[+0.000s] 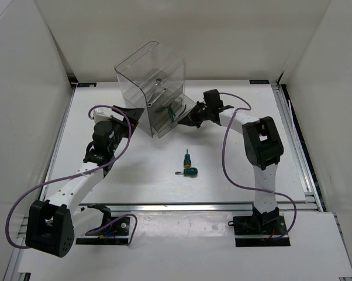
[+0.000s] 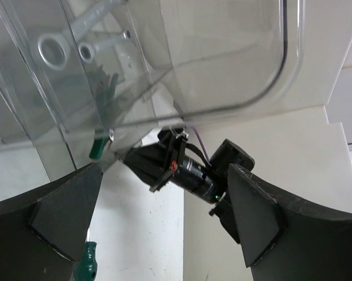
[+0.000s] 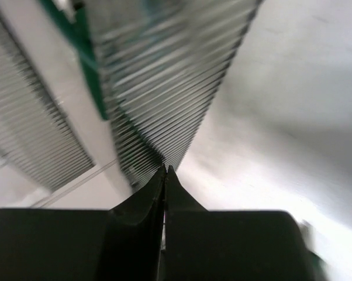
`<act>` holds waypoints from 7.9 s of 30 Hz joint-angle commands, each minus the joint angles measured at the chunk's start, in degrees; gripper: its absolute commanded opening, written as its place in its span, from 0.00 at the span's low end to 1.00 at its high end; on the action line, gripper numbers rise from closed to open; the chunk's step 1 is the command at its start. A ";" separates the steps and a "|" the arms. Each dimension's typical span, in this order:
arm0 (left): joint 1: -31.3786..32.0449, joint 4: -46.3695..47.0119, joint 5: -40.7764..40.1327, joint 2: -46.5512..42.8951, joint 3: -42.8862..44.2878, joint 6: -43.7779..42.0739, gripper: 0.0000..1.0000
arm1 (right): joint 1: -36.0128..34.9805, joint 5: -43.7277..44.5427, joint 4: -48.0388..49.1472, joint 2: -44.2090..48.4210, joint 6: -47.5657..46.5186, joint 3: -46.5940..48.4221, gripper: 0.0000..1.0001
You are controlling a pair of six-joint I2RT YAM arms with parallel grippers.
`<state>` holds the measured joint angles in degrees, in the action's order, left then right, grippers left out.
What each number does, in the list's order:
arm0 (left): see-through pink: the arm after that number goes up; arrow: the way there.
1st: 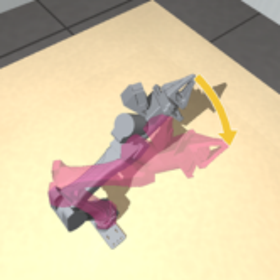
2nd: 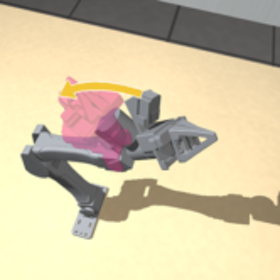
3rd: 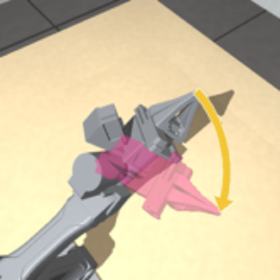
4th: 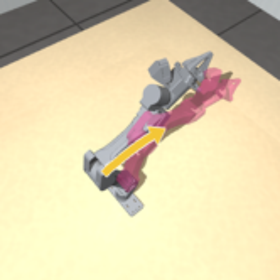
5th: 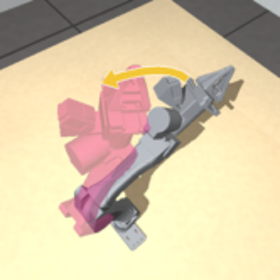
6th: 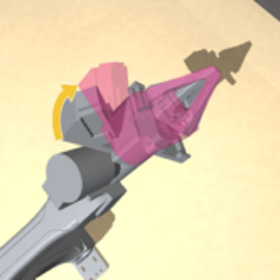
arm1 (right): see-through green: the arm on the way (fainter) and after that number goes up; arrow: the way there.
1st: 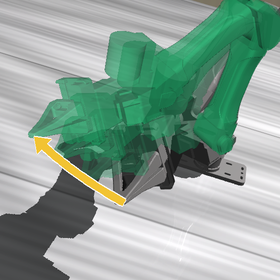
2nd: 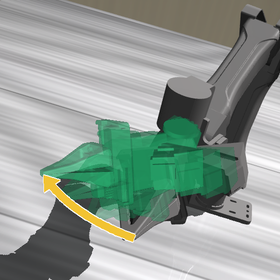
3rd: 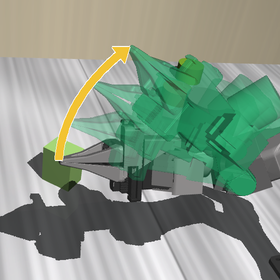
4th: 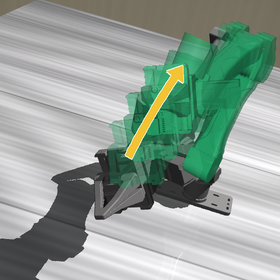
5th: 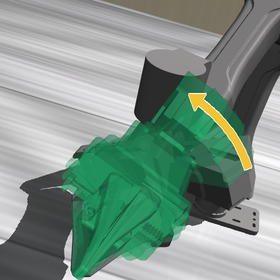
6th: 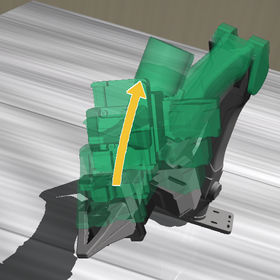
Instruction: Sort the tools into containers
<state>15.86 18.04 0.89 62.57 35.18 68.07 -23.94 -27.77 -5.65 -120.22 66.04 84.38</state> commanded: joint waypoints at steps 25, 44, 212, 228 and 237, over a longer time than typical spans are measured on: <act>-1.00 -7.58 -35.04 -1.93 16.31 -30.10 0.77 | 2.32 -6.33 22.54 2.09 10.08 -6.32 0.00; -31.84 30.71 11.73 45.68 40.82 -1.15 0.17 | 9.00 -11.34 10.13 -3.17 1.81 5.61 0.00; -19.02 -14.97 55.01 56.62 46.12 -4.79 0.15 | 16.20 -17.76 66.30 -6.87 15.88 -23.80 0.00; -19.02 -15.58 54.49 51.35 40.24 -4.44 0.15 | 21.48 -18.29 55.94 4.55 4.90 -36.48 0.00; -18.67 -17.60 53.26 43.26 33.21 -4.71 0.14 | 22.19 -18.02 39.33 6.14 -5.22 -29.55 0.00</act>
<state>-3.22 1.10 54.00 111.37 69.93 63.88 -1.93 -45.19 39.62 -115.44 65.30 51.29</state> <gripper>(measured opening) 0.147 0.008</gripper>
